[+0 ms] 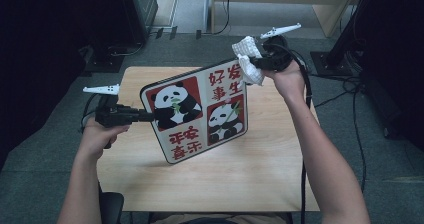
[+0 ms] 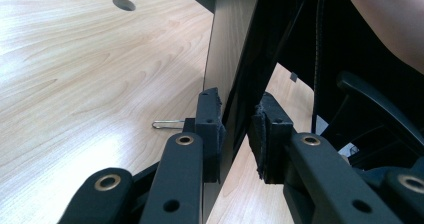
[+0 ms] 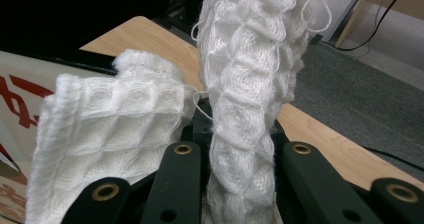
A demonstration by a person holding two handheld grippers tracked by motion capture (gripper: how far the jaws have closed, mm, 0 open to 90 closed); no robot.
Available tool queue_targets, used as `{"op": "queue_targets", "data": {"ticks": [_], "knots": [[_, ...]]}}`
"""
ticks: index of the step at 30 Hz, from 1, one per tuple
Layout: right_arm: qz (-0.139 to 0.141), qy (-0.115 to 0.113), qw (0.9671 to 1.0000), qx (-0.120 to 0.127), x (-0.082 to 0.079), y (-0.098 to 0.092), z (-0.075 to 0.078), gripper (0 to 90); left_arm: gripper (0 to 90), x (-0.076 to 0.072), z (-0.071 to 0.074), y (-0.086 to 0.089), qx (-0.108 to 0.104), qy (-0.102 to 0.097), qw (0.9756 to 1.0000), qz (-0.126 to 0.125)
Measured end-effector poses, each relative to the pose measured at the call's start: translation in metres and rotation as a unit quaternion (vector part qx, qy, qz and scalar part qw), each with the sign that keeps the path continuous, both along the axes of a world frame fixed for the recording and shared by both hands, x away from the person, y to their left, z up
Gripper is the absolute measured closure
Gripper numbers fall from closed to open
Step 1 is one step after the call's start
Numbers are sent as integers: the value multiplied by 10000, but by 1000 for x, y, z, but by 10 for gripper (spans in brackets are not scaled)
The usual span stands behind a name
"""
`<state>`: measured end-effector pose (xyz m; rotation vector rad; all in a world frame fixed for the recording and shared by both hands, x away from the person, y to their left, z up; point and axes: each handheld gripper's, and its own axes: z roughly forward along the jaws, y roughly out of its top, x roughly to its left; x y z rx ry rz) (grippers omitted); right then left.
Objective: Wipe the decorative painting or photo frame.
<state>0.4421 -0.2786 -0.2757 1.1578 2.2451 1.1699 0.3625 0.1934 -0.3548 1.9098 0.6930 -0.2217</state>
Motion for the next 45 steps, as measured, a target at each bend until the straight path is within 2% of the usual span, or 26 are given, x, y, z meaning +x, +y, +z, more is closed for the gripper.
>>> {"op": "queue_targets", "data": {"ticks": [6, 12, 30, 45], "knots": [[-30, 158, 9999, 17, -1, -1, -8, 781, 759, 0, 0, 0, 9, 12, 10000, -6], [-33, 323, 9992, 225, -1, -4, -21, 782, 763, 0, 0, 0, 23, 11, 10000, -36], [-125, 523, 9983, 242, -8, -4, -49, 793, 766, -1, 0, 0, 53, -38, 10000, -33], [-148, 635, 9976, 234, -14, -3, -62, 794, 766, -2, 0, 2, 70, -52, 9999, -77]]}}
